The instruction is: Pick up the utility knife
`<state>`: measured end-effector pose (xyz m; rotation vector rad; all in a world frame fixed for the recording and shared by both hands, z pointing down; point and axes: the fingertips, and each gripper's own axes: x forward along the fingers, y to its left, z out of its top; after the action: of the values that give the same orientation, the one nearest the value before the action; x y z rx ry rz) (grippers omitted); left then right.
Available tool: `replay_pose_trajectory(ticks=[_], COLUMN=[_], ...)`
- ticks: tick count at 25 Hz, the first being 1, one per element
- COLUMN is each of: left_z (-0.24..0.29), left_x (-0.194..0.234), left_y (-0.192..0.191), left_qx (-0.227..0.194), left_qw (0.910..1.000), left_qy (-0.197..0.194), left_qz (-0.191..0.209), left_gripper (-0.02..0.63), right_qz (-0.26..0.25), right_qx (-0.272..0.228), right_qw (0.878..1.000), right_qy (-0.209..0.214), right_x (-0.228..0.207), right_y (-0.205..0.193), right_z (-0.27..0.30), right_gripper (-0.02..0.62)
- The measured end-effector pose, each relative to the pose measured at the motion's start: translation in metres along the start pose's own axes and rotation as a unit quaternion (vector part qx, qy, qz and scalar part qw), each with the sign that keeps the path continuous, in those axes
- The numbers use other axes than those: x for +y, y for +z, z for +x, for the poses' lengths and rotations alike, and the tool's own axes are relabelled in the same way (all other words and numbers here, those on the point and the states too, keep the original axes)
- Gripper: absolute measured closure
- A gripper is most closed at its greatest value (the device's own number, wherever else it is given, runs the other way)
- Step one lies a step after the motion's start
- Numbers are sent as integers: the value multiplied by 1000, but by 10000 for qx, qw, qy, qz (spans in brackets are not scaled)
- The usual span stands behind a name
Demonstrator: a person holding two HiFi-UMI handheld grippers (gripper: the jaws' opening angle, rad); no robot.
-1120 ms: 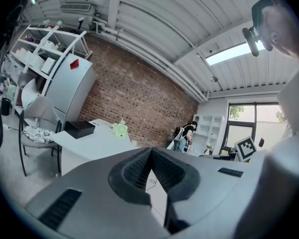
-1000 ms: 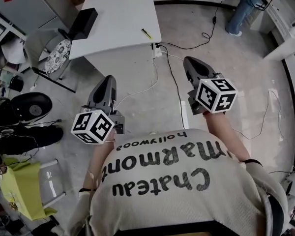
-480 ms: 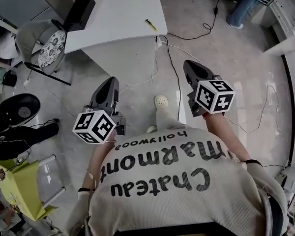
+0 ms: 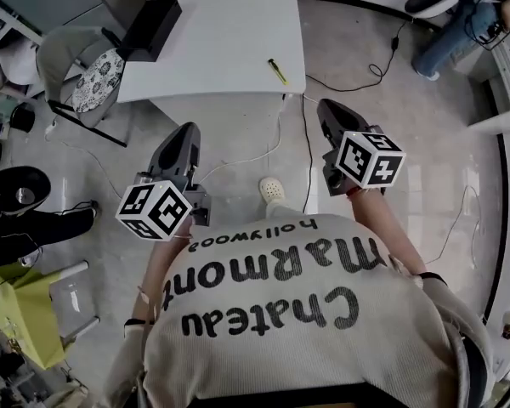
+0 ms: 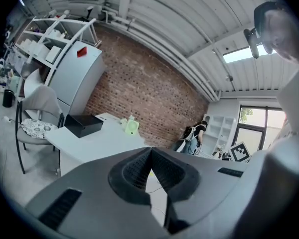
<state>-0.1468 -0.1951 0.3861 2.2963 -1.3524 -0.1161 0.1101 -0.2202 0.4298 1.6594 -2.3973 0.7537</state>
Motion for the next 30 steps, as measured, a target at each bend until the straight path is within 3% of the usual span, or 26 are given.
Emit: replay_pose_trajectory(ticks=[7,12,23,30], left_z=[51,73,81,85], left_x=[31,49,92,105], left_y=[43,51,51,43], left_qx=[-357,-493,-699,-627], left_qw=[9985,9960,9882,9864], left_qy=[411,717,1290,1417], left_qz=[-62,-208,-450,-548], left_gripper=[606,606,606,606], right_qz=[-193,-306,-272,-217], right_qx=[-69,113,954,1364], right_qw=[9991,9980,9934,9890], right_qy=[383,541,572,521], right_x=[-15,-29,-57,-66], right_y=[58,71,23,-3], right_z=[75,117,195,215], right_gripper=[592,592,592,592])
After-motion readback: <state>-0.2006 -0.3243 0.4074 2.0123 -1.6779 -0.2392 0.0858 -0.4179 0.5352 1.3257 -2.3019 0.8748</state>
